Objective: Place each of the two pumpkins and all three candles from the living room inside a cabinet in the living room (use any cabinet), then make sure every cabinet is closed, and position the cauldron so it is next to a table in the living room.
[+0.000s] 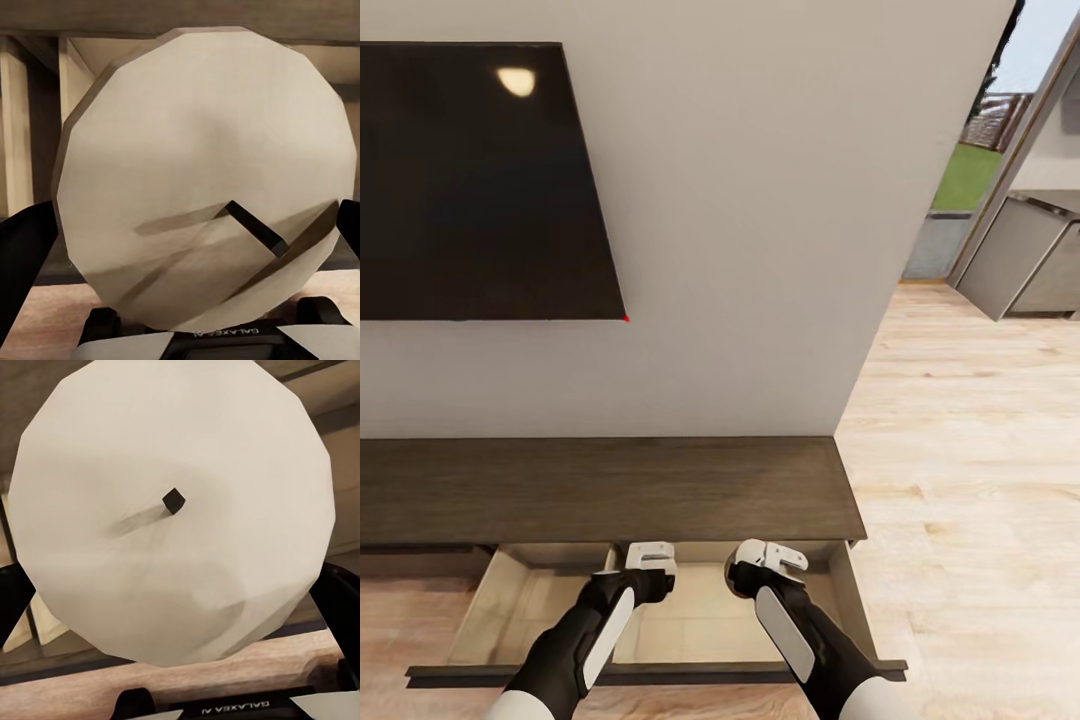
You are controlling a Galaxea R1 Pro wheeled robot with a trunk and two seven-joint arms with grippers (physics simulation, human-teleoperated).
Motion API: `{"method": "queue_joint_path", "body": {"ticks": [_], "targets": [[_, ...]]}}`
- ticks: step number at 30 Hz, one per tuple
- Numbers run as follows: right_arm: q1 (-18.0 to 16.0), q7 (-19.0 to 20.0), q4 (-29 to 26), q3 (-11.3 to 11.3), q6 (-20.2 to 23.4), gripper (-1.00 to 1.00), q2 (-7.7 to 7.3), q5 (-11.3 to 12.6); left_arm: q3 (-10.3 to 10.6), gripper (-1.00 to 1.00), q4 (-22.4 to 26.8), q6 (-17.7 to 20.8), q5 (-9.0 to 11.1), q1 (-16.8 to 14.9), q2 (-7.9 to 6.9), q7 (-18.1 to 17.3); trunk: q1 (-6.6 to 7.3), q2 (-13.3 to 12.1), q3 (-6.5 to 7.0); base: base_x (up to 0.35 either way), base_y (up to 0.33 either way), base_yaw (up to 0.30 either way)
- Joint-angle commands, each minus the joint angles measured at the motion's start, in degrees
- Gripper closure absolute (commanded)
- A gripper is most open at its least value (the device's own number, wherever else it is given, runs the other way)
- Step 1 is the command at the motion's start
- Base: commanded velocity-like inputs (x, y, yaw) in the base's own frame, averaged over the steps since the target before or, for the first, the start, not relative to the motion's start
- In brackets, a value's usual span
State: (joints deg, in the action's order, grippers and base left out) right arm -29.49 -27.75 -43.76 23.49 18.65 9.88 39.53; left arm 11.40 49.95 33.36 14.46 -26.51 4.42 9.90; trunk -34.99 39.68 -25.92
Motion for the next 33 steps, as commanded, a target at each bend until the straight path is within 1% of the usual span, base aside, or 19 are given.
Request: {"method": "queue_joint_path", "body": {"ticks": [1,4,10,20,24,33], "targets": [[-0.05,-0.46,-0.10,0.26,0.14,1.00,-0.03,0.36,0.18,1.00,-0.28,0.22,0.53,-0.03,-0.02,0.56,-0.24,0.48,-0.25,0.000,0.000,0.000],[-0.05,-0.46,0.19,0.43,-0.13,1.00,-0.03,0.36,0.26,1.00,-1.41,0.16,0.44,-0.03,0.04,0.56,-0.90,1.68,-0.79,0.000,0.000,0.000],[-0.05,-0.46,2.40,0.65,-2.61,1.00,-0.03,0.25,0.34,1.00,-1.84,0.20,0.53,-0.05,0.06,0.56,-2.21,4.09,-1.87,0.000,0.000,0.000],[-0.05,-0.46,2.27,0.83,-3.12,1.00,-0.03,0.14,0.37,1.00,-1.90,0.21,0.56,-0.05,0.06,0.48,-4.41,8.10,-3.66,0.000,0.000,0.000],[-0.05,-0.52,2.24,3.15,-3.75,1.00,-0.03,0.17,0.38,1.00,-1.89,0.21,0.56,-0.07,0.06,0.48,-5.29,9.71,-4.38,0.000,0.000,0.000],[-0.05,0.29,2.22,5.40,-4.39,1.00,-0.03,0.20,0.38,1.00,-1.88,0.22,0.56,-0.07,0.06,0.47,-7.27,13.32,-6.00,0.000,0.000,0.000]]}}
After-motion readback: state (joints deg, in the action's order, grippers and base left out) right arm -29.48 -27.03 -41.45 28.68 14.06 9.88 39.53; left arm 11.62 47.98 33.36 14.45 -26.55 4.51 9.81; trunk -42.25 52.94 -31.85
